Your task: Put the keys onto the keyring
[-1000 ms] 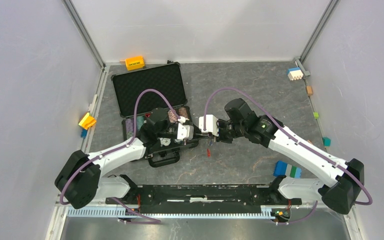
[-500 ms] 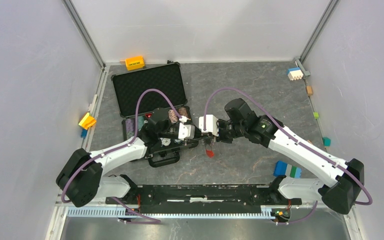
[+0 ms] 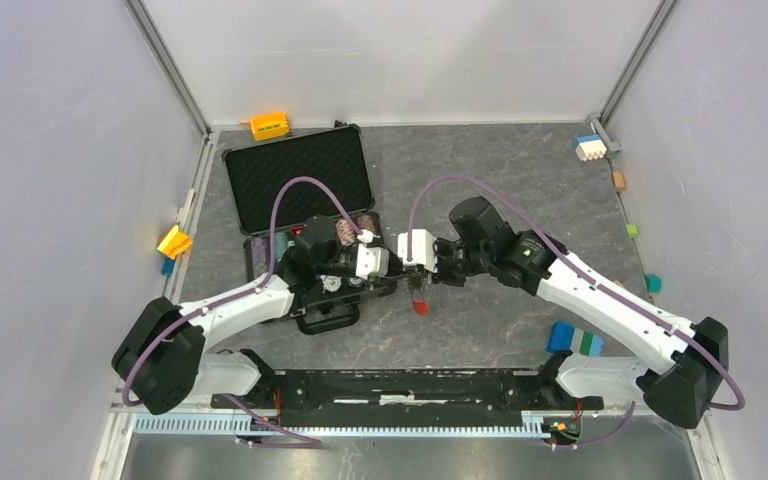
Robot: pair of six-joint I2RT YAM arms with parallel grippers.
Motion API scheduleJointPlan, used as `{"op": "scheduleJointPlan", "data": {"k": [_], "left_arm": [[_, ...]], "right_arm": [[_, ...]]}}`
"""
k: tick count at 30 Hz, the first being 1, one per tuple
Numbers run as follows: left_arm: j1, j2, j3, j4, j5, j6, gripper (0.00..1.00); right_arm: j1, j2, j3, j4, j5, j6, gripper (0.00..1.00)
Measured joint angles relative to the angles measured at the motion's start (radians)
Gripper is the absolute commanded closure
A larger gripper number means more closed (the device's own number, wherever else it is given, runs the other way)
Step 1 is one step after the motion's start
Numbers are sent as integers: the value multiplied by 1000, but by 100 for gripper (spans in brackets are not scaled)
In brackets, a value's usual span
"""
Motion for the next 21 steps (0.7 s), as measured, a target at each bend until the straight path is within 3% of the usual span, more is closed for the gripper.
{"op": "scheduleJointPlan", "data": {"k": [4,9,18,21], "left_arm": [[0,0,0,0,1,0,97],[0,0,0,0,1,-1,98],[0,-21,-53,93,-3,-109,98],[0,-25,-79,154,0,-167,98]], "right_arm": [[0,0,0,0,0,0,100],[0,0,0,1,0,0,100],[-4,-38,-26,31,-13,-7,66],[-20,-68,-50,48,-38,-11,61]]}}
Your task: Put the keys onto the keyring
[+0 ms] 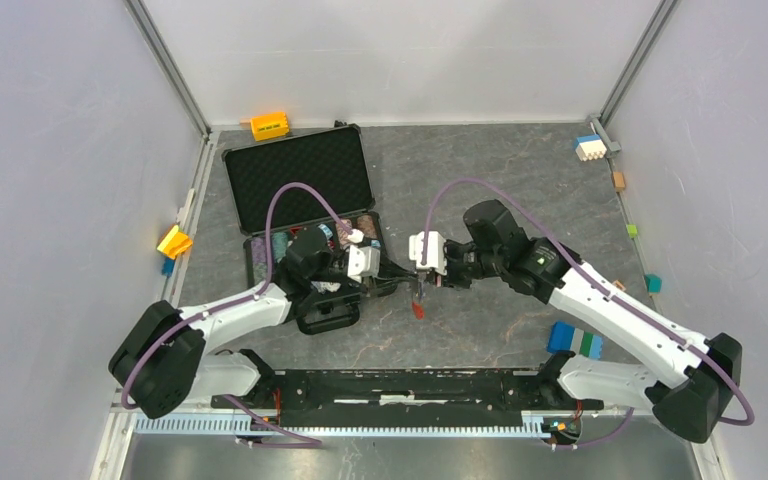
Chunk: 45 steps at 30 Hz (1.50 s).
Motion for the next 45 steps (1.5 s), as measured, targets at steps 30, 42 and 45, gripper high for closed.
{"op": "scheduleJointPlan", "data": {"k": [30,42,45], "left_arm": [[0,-2,-48,184,37,-125,98],[0,-3,-68,263,90,-141,98],[0,-2,-68,272,106,-156,98]], "right_arm": [[-89,3,-37,0,-293,-34,95],[-90,4,-47,-2,-329,-47,100],[-90,3,-57,5,-354,-55,100]]}}
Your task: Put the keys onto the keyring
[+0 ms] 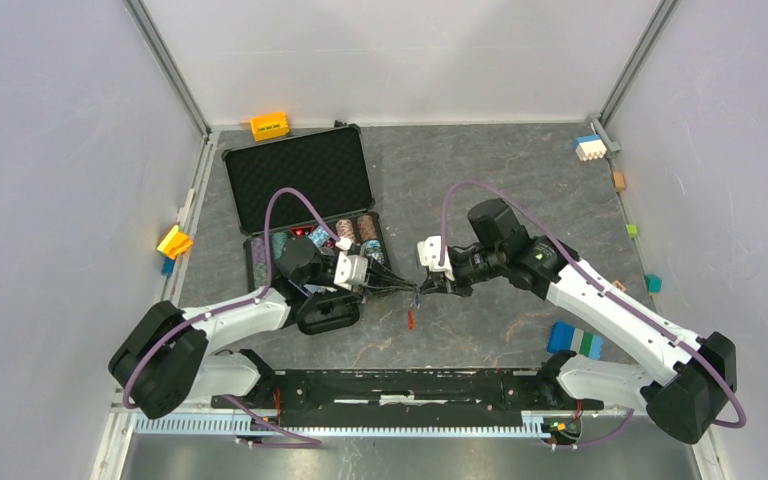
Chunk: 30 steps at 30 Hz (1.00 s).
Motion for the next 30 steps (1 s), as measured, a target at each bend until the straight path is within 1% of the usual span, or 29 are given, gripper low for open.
{"op": "scheduleJointPlan", "data": {"k": [6,8,11,14,16,17,22,30], "left_arm": [[0,0,0,22,17,-24,98],[0,1,0,29,24,-31,98],[0,2,0,43,29,-37,98],[0,2,0,53,29,-44,98],[0,2,0,62,29,-45,98],[0,2,0,66,29,-46,98],[0,2,0,79,28,-56,98],[0,3,0,97,25,-95,98]], "right_arm": [[0,-3,-11,19,-33,-6,100],[0,-3,-11,21,-42,-6,98],[1,-2,-11,26,-56,-6,88],[3,-2,-11,29,-59,-6,77],[3,-3,-19,37,-58,-8,71],[3,-5,-24,40,-56,-8,70],[3,-40,-46,42,-30,-9,68],[3,-161,-47,71,-2,-9,68]]}}
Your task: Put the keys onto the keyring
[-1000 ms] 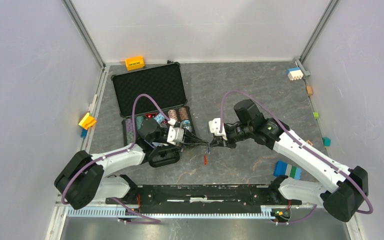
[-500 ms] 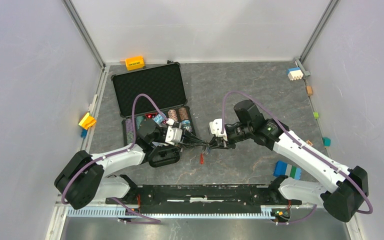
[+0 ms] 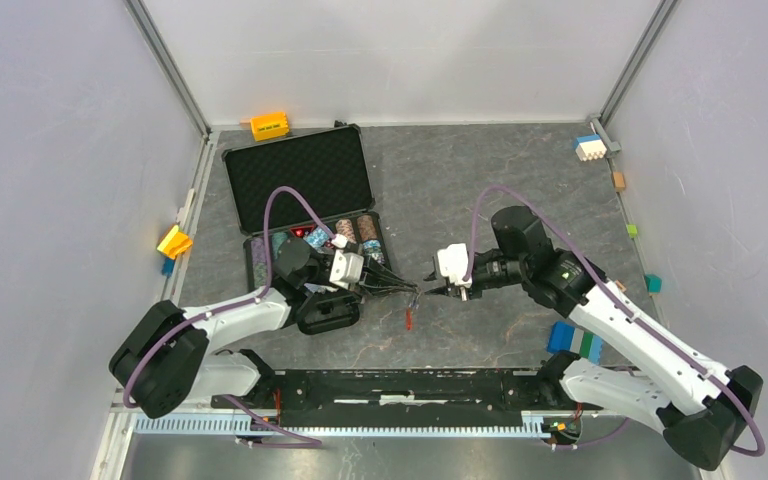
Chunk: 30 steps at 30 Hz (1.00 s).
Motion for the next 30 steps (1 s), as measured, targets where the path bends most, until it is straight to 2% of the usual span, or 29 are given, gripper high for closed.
{"op": "scheduleJointPlan", "data": {"k": [9,19,30], "left_arm": [[0,24,0,18,-18,-35,98],[0,31,0,35,-27,-63,98],[0,32,0,47,-27,-72,98]], "right_arm": [[0,22,0,18,-10,5,69],[0,45,-13,51,-29,15,78],[0,56,-31,68,-39,31,78]]}}
